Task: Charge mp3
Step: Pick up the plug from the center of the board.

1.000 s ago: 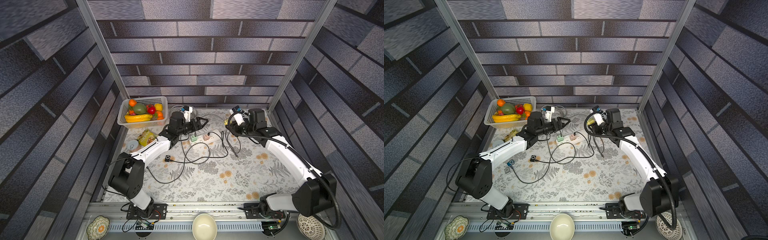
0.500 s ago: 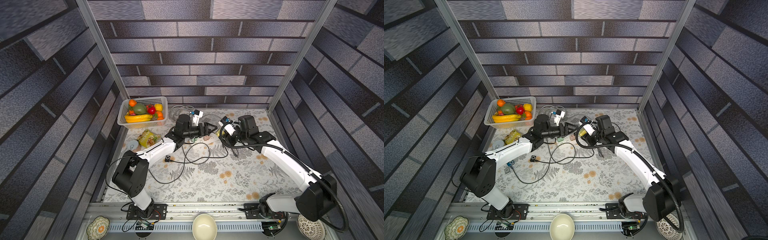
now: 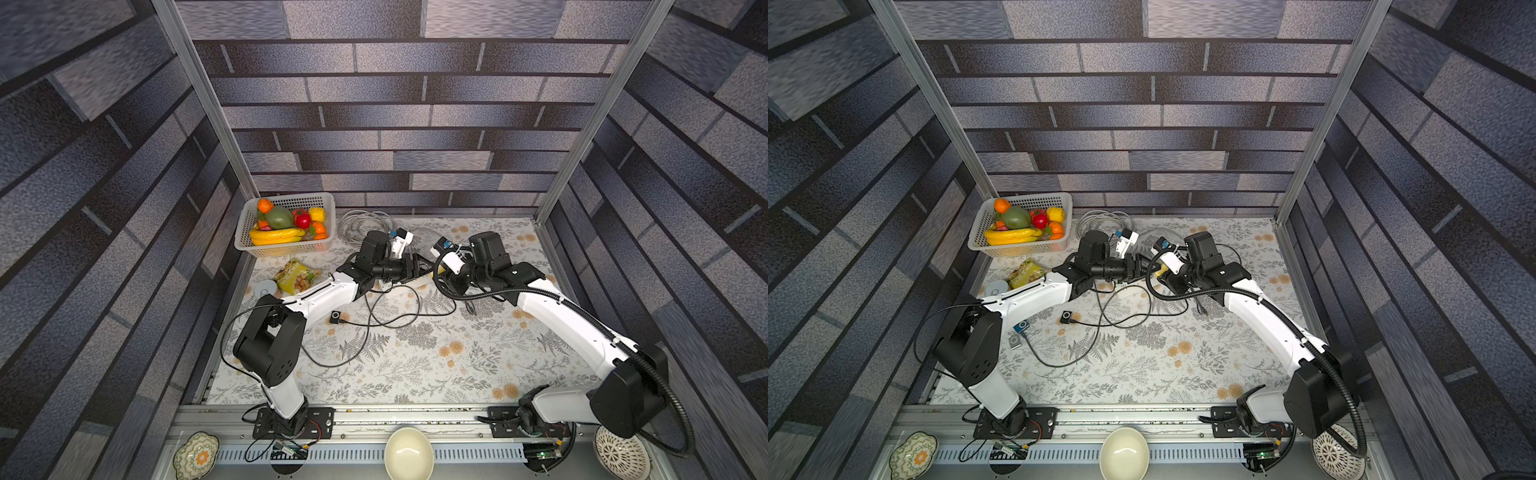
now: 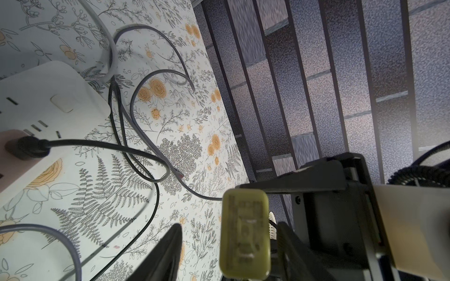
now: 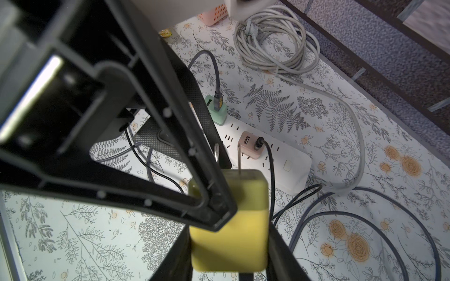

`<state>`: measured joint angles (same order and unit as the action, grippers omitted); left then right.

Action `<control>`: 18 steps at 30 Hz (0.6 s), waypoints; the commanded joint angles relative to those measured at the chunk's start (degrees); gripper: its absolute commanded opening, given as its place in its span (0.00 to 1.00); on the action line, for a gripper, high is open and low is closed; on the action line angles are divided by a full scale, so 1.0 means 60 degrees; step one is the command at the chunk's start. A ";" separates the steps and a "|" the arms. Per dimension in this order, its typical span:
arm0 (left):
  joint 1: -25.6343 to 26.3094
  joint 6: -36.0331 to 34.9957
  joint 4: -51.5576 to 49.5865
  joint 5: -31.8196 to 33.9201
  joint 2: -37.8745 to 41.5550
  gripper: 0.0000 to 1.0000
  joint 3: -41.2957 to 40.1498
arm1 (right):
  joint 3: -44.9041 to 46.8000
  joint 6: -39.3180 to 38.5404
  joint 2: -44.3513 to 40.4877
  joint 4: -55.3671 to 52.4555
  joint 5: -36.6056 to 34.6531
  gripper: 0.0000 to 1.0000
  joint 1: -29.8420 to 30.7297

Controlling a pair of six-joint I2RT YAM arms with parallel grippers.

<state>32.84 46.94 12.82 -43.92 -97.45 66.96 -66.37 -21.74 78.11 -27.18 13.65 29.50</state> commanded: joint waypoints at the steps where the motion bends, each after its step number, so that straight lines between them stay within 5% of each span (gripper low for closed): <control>1: 0.0064 -0.0138 -0.0041 -0.0386 -0.0154 0.53 0.0339 | -0.0196 -0.0170 0.0099 0.0029 0.0230 0.15 0.0086; 12: 0.0095 0.0134 0.0370 -0.0803 -0.0336 0.15 0.0256 | -0.0146 -0.0320 0.0219 0.0124 0.0146 0.18 0.0107; 15: 0.0028 0.0543 0.1168 -0.0854 -0.0276 0.10 0.0048 | 0.0105 0.0135 -0.0142 0.0612 0.0256 0.44 0.0109; 18: -0.0221 0.1033 0.2329 -0.0420 -0.0029 0.07 -0.0350 | 0.0455 0.2006 -0.0950 0.1695 -0.0526 0.76 0.0108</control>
<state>32.45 49.91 18.63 -46.63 -99.37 66.59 -64.75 -18.90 77.34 -23.73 12.95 29.69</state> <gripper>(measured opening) 0.311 0.722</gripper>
